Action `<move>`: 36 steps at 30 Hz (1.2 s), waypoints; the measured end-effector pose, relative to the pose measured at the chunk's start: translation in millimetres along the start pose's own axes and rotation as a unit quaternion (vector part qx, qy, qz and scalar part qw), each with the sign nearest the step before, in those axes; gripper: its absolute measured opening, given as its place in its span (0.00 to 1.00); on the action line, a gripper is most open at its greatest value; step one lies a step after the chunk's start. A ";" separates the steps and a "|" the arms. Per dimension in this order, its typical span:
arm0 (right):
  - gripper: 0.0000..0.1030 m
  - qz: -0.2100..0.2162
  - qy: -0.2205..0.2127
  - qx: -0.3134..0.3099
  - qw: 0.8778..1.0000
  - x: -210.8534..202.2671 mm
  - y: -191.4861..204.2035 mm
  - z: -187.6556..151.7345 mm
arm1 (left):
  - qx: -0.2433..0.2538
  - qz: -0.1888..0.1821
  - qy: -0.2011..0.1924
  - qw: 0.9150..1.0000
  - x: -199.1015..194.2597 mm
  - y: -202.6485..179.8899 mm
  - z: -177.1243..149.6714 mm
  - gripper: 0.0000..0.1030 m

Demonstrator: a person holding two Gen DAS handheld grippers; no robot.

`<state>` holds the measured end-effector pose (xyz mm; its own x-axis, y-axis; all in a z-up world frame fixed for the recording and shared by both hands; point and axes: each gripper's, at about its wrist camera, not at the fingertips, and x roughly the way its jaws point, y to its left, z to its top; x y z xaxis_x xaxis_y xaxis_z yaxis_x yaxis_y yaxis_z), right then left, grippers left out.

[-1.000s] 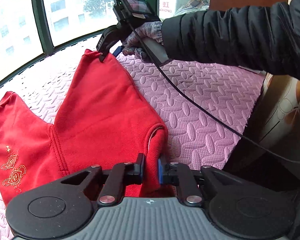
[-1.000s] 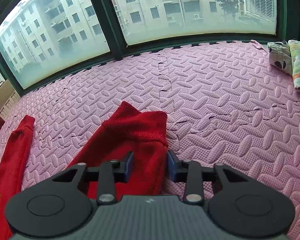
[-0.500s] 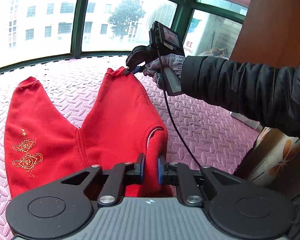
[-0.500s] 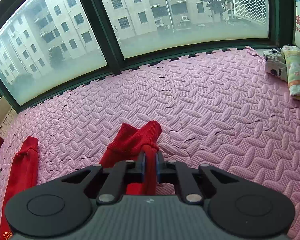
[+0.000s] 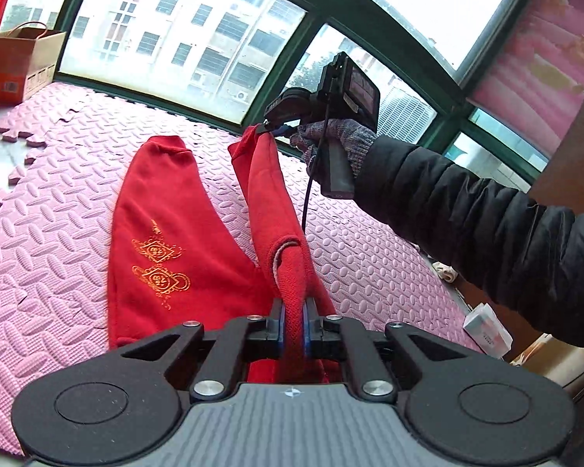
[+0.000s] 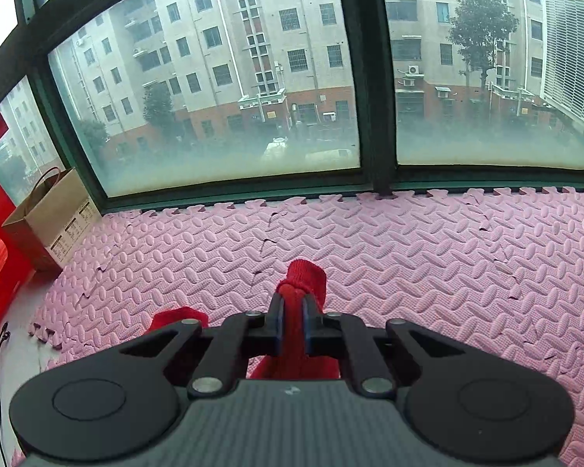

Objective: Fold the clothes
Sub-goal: 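Lift the cuff with the right gripper and lay it over the body while the left gripper holds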

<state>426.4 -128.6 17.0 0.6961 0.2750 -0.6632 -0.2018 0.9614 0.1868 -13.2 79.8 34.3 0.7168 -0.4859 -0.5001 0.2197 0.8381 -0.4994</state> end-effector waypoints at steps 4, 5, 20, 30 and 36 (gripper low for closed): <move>0.08 0.001 -0.001 -0.026 1.000 6.4 48.3 -8.9 | -0.026 0.003 -0.007 1.000 -13.3 15.7 -7.5 0.08; 0.08 0.001 -0.001 -0.031 1.000 6.3 58.8 -11.5 | -0.035 0.003 -0.007 0.999 -15.6 19.5 -8.5 0.08; 0.15 0.118 0.059 -0.050 0.990 25.9 131.1 -46.2 | -0.103 0.036 -0.004 0.994 -27.1 53.1 -30.6 0.09; 0.27 0.096 0.090 -0.165 0.977 -21.4 111.9 -62.8 | -0.115 0.030 -0.017 0.993 -36.4 63.0 -23.4 0.09; 0.30 0.121 0.097 -0.182 0.971 -70.0 93.0 -94.7 | -0.141 0.045 0.004 0.989 -35.1 75.5 -28.9 0.09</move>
<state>293.6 -58.7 12.2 0.4626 0.4531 -0.7621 -0.5977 0.7942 0.1095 -41.0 152.9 -6.2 0.7191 -0.4150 -0.5574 -0.0394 0.7765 -0.6289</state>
